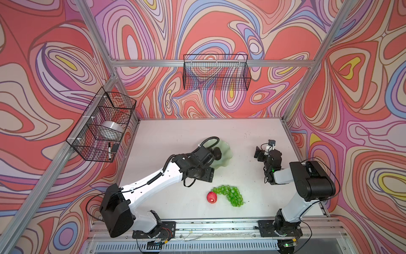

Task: Place and organize the fake fruits in the fruit bowl
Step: 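Move the left gripper to the red apple and grasp it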

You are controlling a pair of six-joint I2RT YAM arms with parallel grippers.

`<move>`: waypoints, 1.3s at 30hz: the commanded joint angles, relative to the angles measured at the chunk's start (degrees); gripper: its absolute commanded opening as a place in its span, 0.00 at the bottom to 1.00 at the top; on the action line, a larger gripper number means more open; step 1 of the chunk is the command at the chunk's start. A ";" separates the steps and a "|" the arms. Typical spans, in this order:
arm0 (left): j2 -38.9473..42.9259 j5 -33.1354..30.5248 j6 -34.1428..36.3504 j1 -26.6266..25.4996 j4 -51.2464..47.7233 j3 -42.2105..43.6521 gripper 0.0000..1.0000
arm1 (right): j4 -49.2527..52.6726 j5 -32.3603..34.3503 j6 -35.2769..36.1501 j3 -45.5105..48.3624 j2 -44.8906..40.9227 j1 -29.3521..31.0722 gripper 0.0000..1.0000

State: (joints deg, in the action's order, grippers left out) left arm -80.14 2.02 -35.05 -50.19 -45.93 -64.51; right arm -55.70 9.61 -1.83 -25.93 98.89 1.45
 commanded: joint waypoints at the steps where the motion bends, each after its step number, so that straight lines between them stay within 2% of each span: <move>1: -0.89 1.97 -4.48 -1.88 -1.03 2.59 0.82 | -0.03 0.14 -0.30 -0.53 -0.63 -0.22 0.98; 8: -8.48 3.53 -3.69 -6.25 -1.73 0.00 0.85 | -0.11 0.17 -0.29 -0.52 -0.73 -0.27 0.98; 22: -16.68 8.32 -6.13 -8.52 2.80 2.36 0.86 | -0.11 0.11 -0.28 -0.52 -0.72 -0.22 0.98; 34: -18.56 6.23 -6.73 -8.52 4.12 3.69 0.75 | -0.10 0.10 -0.32 -0.53 -0.70 -0.22 0.98; 39: -19.13 5.08 -6.36 -8.35 3.76 3.08 0.62 | -0.10 0.13 -0.29 -0.52 -0.69 -0.24 0.98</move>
State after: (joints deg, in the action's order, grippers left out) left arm -98.26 8.97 -40.73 -58.57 -41.63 -61.01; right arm -55.70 9.61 -1.83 -25.93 98.89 1.45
